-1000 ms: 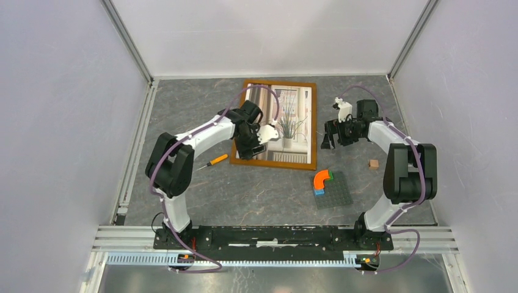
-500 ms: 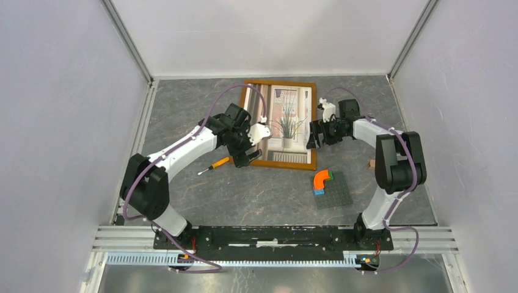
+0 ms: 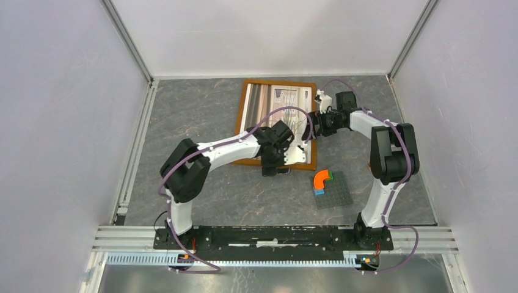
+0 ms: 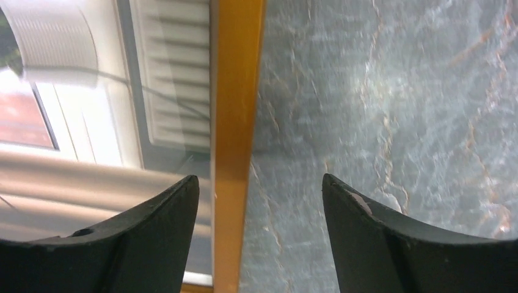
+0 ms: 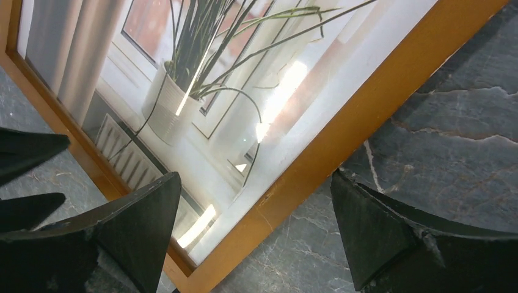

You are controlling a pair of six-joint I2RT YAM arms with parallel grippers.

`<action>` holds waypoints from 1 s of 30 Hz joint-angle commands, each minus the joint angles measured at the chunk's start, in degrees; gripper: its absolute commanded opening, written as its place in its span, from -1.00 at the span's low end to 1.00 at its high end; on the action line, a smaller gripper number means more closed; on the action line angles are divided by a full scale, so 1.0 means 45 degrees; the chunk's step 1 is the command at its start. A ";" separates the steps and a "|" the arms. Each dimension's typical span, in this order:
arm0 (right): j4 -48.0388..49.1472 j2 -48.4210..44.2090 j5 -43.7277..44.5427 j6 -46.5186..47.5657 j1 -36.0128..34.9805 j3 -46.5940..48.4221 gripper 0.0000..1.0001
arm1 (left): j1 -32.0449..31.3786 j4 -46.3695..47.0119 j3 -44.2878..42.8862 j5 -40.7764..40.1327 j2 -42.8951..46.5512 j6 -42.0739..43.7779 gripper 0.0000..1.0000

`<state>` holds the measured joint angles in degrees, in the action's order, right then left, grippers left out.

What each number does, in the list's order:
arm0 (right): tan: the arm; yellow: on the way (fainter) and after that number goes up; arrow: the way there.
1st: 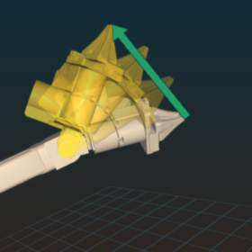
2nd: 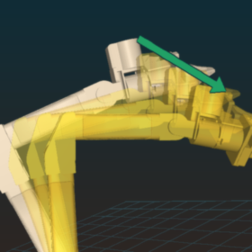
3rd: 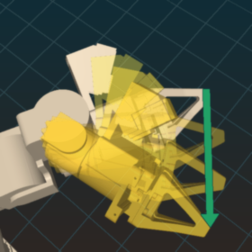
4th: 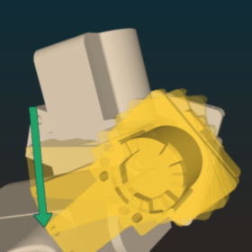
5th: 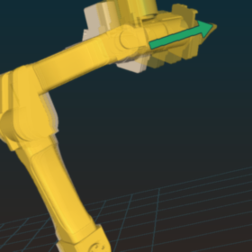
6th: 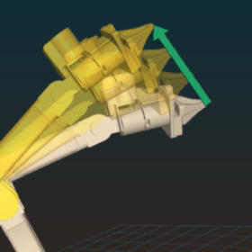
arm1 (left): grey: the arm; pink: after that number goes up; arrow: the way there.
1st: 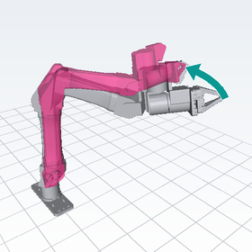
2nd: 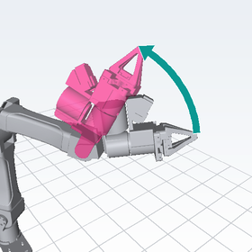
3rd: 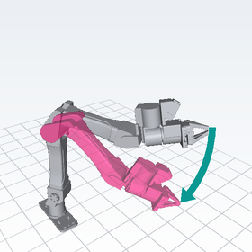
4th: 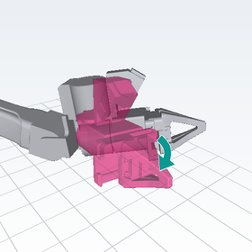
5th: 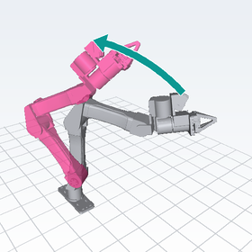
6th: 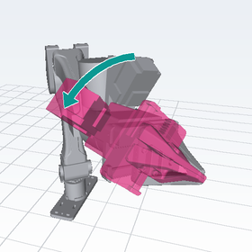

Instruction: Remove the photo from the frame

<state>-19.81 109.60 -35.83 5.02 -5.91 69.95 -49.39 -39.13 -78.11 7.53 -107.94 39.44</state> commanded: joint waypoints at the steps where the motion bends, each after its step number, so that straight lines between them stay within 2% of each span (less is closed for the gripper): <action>1: -0.0151 0.0286 -0.0747 -0.0193 0.0035 0.0934 0.96 | -0.0365 -0.0243 -0.1407 -0.0611 -0.0973 0.0671 0.53; 11: 0.0076 -0.0966 -0.1079 -0.0853 0.1830 -0.0069 0.96 | -0.0893 0.0032 -0.2257 -0.1990 -0.2683 0.1057 0.14; 16: 0.0157 -0.1287 -0.1353 -0.0949 0.2334 -0.0834 0.96 | -0.1032 0.0014 -0.2503 -0.2025 -0.2913 0.0666 -0.37; 20: 0.0359 -0.1222 -0.2128 -0.1425 0.2505 -0.1037 0.96 | -0.1017 -0.0321 -0.2882 -0.1041 -0.2414 0.0007 -0.95; 30: 0.2215 -0.0403 -0.4416 -0.3834 0.2777 -0.1690 0.96 | -0.0803 -0.0161 -0.3256 -0.0002 -0.1160 -0.0932 -0.96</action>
<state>-15.62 105.97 -49.52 -6.35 5.72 63.24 -53.56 -40.99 -89.17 1.63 -118.65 39.42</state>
